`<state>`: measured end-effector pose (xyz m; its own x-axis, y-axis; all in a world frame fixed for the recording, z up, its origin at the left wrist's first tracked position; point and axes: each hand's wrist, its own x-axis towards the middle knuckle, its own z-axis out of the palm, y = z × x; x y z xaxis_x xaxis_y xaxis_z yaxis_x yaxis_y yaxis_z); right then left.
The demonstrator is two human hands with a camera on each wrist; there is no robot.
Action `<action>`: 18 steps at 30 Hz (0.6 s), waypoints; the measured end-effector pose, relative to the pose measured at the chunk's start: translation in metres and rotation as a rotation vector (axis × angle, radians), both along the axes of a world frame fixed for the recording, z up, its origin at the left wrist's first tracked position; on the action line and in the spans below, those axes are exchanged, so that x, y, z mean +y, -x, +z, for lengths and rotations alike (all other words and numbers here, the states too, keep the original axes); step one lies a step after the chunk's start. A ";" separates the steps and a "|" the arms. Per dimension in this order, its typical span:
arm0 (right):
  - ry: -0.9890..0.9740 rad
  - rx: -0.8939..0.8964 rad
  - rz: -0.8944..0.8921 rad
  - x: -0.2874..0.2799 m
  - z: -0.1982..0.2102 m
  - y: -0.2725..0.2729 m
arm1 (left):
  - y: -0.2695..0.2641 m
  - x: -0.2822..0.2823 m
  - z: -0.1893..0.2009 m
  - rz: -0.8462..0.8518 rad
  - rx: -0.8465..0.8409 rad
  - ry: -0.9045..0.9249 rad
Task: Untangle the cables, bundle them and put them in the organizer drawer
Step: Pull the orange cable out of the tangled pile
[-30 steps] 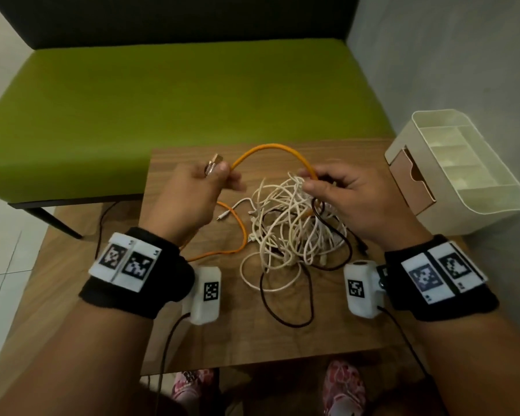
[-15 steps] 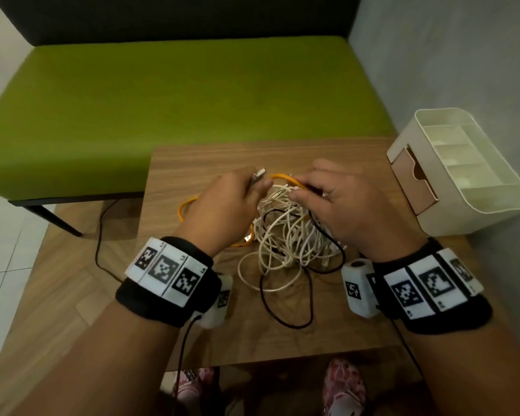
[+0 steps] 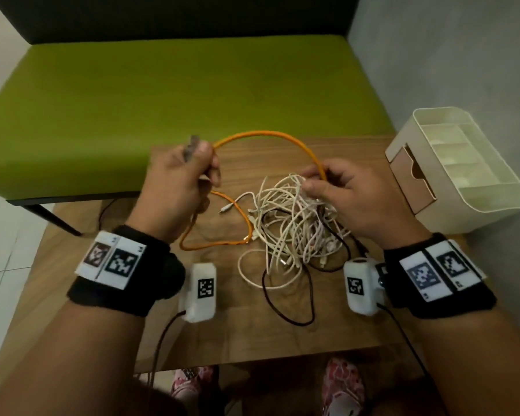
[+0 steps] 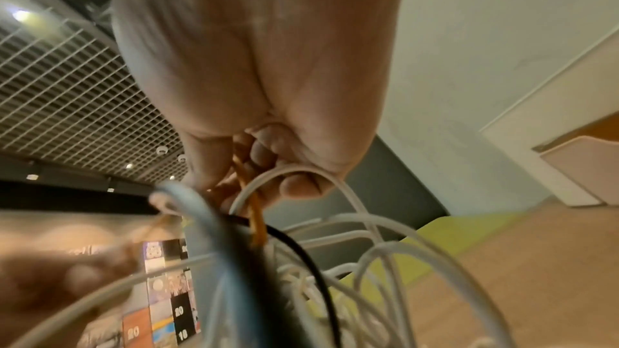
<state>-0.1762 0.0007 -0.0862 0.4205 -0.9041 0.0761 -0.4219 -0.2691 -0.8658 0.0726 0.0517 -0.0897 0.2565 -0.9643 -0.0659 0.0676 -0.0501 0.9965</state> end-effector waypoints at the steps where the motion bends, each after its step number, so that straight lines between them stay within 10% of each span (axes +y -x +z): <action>1: 0.008 -0.060 -0.031 0.001 0.003 -0.001 | 0.003 -0.001 -0.004 0.010 -0.155 -0.080; 9: 0.238 0.097 -0.043 0.001 0.000 0.000 | 0.018 -0.003 0.006 0.148 -0.420 0.069; 15: 0.254 0.175 0.058 0.010 -0.003 -0.013 | 0.048 0.003 -0.003 -0.230 -0.656 0.092; 18: 0.324 0.105 0.022 0.020 0.012 -0.013 | 0.057 0.007 0.005 -0.180 -0.434 0.130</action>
<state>-0.1633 0.0209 -0.0740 0.4604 -0.8308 0.3129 -0.4954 -0.5329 -0.6860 0.0161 0.0589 -0.0851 0.0616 -0.9891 0.1339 -0.3537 0.1038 0.9296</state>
